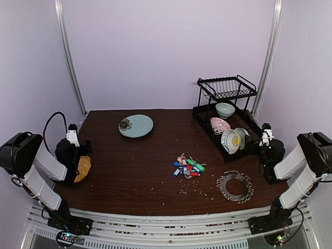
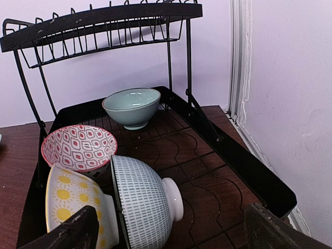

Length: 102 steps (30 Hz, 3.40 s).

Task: Put the keys on the keyring

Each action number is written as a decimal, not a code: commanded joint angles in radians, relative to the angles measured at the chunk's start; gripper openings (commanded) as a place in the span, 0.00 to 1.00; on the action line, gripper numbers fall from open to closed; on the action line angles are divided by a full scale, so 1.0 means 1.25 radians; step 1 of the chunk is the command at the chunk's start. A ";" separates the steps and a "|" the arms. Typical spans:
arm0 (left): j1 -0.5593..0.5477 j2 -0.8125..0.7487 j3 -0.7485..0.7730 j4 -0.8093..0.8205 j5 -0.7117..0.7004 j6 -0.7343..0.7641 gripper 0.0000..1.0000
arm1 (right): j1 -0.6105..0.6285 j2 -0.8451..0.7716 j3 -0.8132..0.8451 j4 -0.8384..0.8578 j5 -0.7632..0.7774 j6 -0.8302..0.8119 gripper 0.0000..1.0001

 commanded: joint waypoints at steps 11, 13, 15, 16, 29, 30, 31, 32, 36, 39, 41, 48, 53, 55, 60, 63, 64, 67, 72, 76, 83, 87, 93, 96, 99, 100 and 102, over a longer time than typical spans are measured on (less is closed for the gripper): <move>-0.004 -0.189 0.010 -0.099 0.012 0.009 0.98 | -0.005 -0.414 0.115 -0.495 -0.044 0.247 0.94; -0.004 -0.260 -0.037 -0.062 -0.038 -0.018 0.98 | -0.003 -0.442 0.138 -0.551 -0.193 0.296 0.88; -0.004 -0.340 -0.094 -0.002 0.015 -0.018 0.98 | 0.010 -0.472 0.148 -0.577 -0.318 0.346 0.83; -0.006 -0.389 -0.111 0.001 0.064 -0.022 0.98 | 0.028 -0.489 0.156 -0.609 -0.347 0.361 0.81; -0.413 -0.601 0.230 -0.646 0.109 -0.197 0.94 | 0.475 -0.490 0.284 -1.365 0.031 0.352 0.46; -0.440 -0.588 0.259 -0.685 0.127 -0.194 0.94 | 0.491 -0.467 0.290 -1.386 0.030 0.354 0.44; -0.467 -0.572 0.292 -0.745 0.138 -0.188 0.94 | 0.506 -0.443 0.297 -1.406 0.031 0.352 0.42; -0.494 -0.552 0.340 -0.791 0.146 -0.188 0.94 | 0.518 -0.421 0.305 -1.425 0.033 0.352 0.41; -0.566 -0.452 0.481 -0.992 0.196 -0.177 0.92 | 0.545 -0.318 0.353 -1.482 0.031 0.335 0.40; -0.591 -0.383 0.567 -1.118 0.227 -0.161 0.91 | 0.546 -0.228 0.397 -1.518 0.070 0.313 0.41; -0.594 -0.353 0.606 -1.169 0.244 -0.143 0.91 | 0.546 -0.191 0.417 -1.513 0.085 0.288 0.41; -0.595 -0.333 0.630 -1.185 0.240 -0.079 0.92 | 0.545 -0.121 0.451 -1.494 0.050 0.236 0.23; -0.596 -0.340 0.623 -1.149 0.247 -0.048 0.93 | 0.542 -0.099 0.455 -1.494 0.034 0.226 0.23; -0.595 -0.339 0.622 -1.140 0.251 -0.042 0.93 | 0.542 -0.081 0.467 -1.504 0.041 0.226 0.22; -0.596 -0.332 0.623 -1.135 0.259 -0.027 0.93 | 0.542 -0.055 0.479 -1.503 0.058 0.225 0.18; -0.596 -0.330 0.620 -1.136 0.271 -0.027 0.93 | 0.542 -0.051 0.484 -1.497 0.061 0.222 0.16; -0.595 -0.332 0.619 -1.137 0.273 -0.027 0.93 | 0.542 -0.048 0.486 -1.494 0.055 0.220 0.16; -0.595 -0.338 0.610 -1.135 0.270 -0.029 0.93 | 0.542 -0.037 0.489 -1.498 0.052 0.214 0.16; -0.595 -0.347 0.606 -1.135 0.261 -0.031 0.93 | 0.542 -0.023 0.502 -1.510 0.056 0.209 0.14; -0.595 -0.355 0.603 -1.135 0.262 -0.031 0.93 | 0.542 -0.026 0.504 -1.500 0.045 0.207 0.04; -0.595 -0.357 0.602 -1.138 0.266 -0.027 0.93 | 0.542 -0.044 0.513 -1.515 0.013 0.196 0.00; -0.595 -0.370 0.594 -1.138 0.271 -0.028 0.93 | 0.564 -0.098 0.527 -1.510 -0.069 0.158 0.00; -0.595 -0.409 0.545 -1.078 0.349 -0.032 0.92 | 0.652 -0.228 0.552 -1.412 -0.211 0.095 0.00; -0.602 -0.427 0.512 -1.018 0.427 -0.042 0.88 | 0.712 -0.281 0.553 -1.292 -0.270 0.081 0.00; -0.625 -0.433 0.482 -0.951 0.494 -0.047 0.80 | 0.764 -0.314 0.545 -1.131 -0.293 0.065 0.00; -0.639 -0.434 0.473 -0.936 0.506 -0.045 0.78 | 0.778 -0.318 0.538 -1.077 -0.301 0.058 0.00; -0.675 -0.430 0.462 -0.918 0.523 -0.027 0.74 | 0.806 -0.325 0.521 -0.963 -0.324 0.037 0.00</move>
